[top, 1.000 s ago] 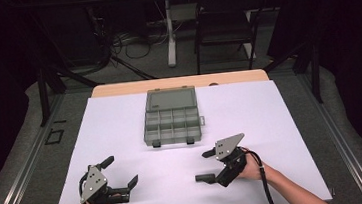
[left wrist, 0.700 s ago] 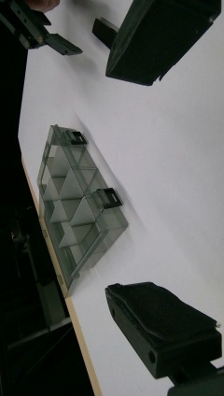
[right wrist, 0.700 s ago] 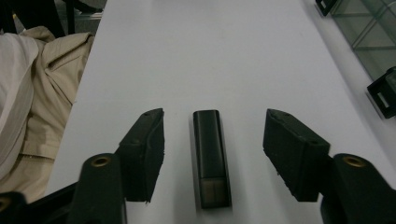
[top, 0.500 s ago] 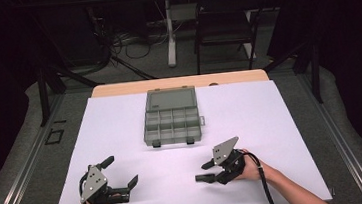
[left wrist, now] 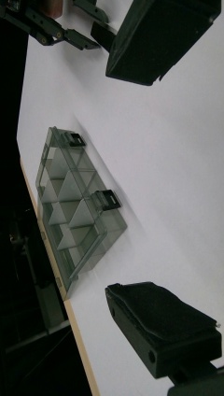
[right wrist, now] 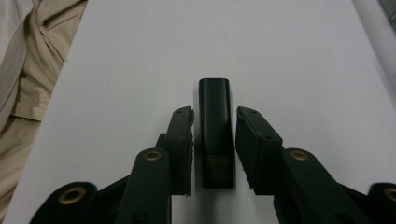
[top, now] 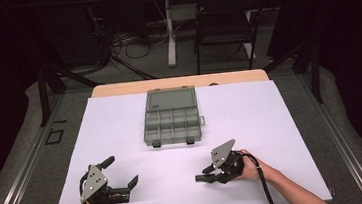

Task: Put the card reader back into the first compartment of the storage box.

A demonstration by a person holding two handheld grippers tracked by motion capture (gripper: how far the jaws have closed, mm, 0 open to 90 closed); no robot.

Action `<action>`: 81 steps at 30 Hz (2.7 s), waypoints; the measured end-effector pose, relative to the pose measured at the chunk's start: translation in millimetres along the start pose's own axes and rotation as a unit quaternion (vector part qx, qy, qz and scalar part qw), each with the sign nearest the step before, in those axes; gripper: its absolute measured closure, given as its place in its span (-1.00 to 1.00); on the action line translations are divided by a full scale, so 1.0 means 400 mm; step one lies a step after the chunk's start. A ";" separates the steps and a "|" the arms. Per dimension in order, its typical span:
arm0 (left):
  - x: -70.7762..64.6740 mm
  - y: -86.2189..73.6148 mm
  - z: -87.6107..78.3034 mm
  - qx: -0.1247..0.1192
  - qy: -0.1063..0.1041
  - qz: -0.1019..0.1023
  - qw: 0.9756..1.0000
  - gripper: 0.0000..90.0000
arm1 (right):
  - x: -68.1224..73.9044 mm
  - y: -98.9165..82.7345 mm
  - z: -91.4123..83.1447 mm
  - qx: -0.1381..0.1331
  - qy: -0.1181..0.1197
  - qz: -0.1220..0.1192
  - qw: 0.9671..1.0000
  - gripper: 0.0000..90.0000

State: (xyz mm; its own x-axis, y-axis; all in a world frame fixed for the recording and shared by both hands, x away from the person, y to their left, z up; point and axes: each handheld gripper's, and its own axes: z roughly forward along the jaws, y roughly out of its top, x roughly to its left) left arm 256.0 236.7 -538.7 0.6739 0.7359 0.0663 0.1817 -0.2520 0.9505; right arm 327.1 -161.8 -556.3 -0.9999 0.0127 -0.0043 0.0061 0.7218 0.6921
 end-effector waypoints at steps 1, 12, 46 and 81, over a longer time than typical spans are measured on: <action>0.000 0.000 0.000 0.000 0.000 0.000 1.000 -1.00 | 0.001 -0.001 0.000 0.002 0.000 0.001 1.000 0.52; -0.001 0.000 0.000 0.002 0.001 0.001 1.000 -1.00 | 0.001 -0.005 -0.001 -0.003 -0.001 -0.003 1.000 0.64; -0.001 0.001 -0.005 -0.002 0.005 0.001 1.000 -1.00 | 0.013 0.026 -0.082 -0.040 -0.059 0.009 0.997 0.64; -0.002 0.002 -0.003 -0.002 0.008 0.001 1.000 -1.00 | -0.001 0.044 -0.126 -0.060 -0.112 0.038 0.991 0.65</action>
State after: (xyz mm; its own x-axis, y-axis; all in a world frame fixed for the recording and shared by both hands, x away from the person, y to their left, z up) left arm 254.9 236.6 -537.7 0.6628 0.7453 0.0726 0.1779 -0.2509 0.9515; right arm 327.1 -184.0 -508.0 -0.9688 0.2271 -0.0993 0.0669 0.6253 0.7775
